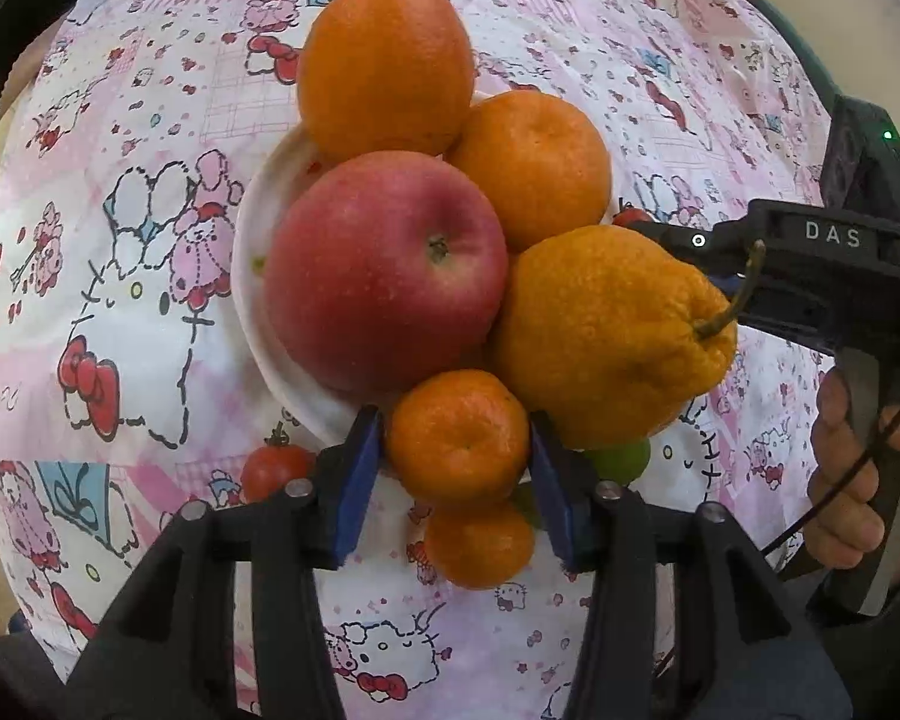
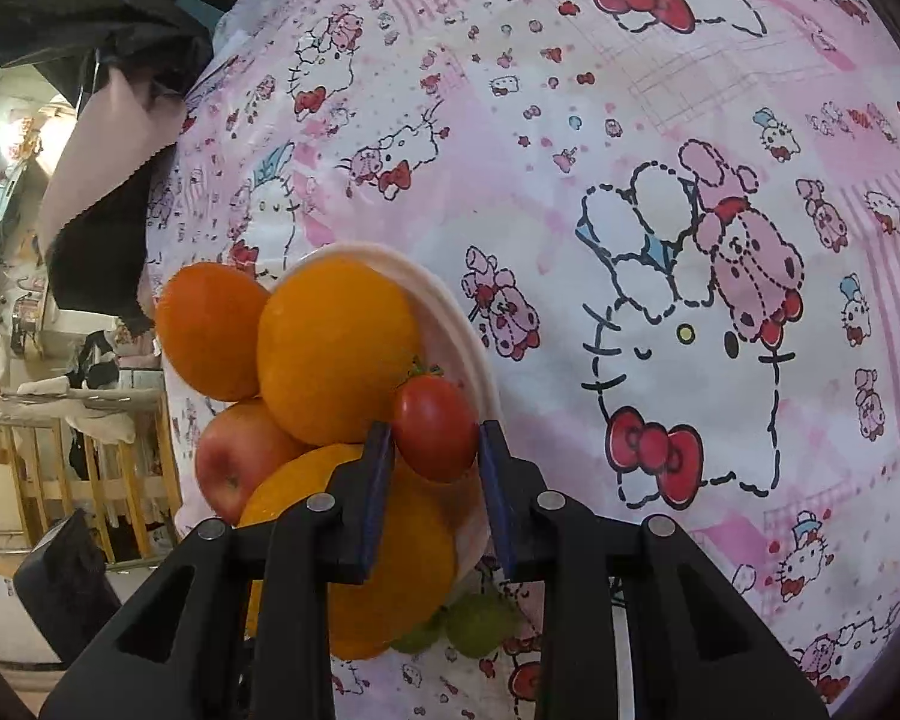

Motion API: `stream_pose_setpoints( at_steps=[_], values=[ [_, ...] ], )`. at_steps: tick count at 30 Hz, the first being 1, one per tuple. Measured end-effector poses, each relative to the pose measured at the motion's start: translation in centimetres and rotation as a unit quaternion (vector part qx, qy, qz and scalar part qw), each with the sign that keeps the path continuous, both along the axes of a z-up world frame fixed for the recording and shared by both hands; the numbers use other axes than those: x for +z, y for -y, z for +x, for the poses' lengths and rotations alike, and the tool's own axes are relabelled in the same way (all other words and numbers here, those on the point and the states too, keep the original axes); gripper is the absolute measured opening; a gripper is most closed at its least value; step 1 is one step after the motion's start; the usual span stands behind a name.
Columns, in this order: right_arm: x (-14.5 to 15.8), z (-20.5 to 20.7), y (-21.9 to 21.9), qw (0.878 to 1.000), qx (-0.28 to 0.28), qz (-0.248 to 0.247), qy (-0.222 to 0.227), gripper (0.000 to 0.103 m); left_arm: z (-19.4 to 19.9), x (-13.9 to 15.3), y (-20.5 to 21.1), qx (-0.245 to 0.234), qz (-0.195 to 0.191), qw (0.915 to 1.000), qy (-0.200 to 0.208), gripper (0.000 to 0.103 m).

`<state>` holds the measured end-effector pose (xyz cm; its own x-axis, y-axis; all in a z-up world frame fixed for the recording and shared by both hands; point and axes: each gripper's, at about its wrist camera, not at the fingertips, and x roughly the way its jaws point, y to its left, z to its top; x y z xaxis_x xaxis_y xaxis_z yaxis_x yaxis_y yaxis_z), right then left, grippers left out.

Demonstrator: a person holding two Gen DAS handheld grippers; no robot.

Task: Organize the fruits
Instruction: 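Open the left gripper to release the mandarin on the plate while the right gripper releases the tomato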

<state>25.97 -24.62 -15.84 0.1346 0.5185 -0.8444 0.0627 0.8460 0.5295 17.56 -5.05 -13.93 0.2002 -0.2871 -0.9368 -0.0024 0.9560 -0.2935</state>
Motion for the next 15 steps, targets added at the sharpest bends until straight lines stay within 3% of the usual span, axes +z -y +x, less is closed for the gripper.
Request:
stream_pose_setpoints(
  at_steps=[7, 12, 14, 15],
  values=[
    [-0.2, 0.3, -0.3, 1.000, 0.000, 0.006, -0.002, 0.033, -0.1, 0.4, 0.3, -0.007, 0.029, 0.9996, 0.001, 0.052],
    [0.3, 0.4, 0.3, 1.000, -0.015, 0.019, 0.002, 0.035, -0.4, 1.2, 0.2, -0.006, 0.038, 0.9991, 0.018, 0.075],
    [0.6, 0.2, 0.7, 0.999, -0.022, 0.024, 0.005, 0.048, -0.5, 1.4, 0.0, -0.003, 0.024, 0.9996, 0.017, 0.080],
    [0.9, 0.1, 0.8, 0.999, -0.025, 0.027, 0.009, 0.049, -0.5, 1.4, 0.0, -0.002, 0.021, 0.9997, 0.013, 0.081]
  ],
)
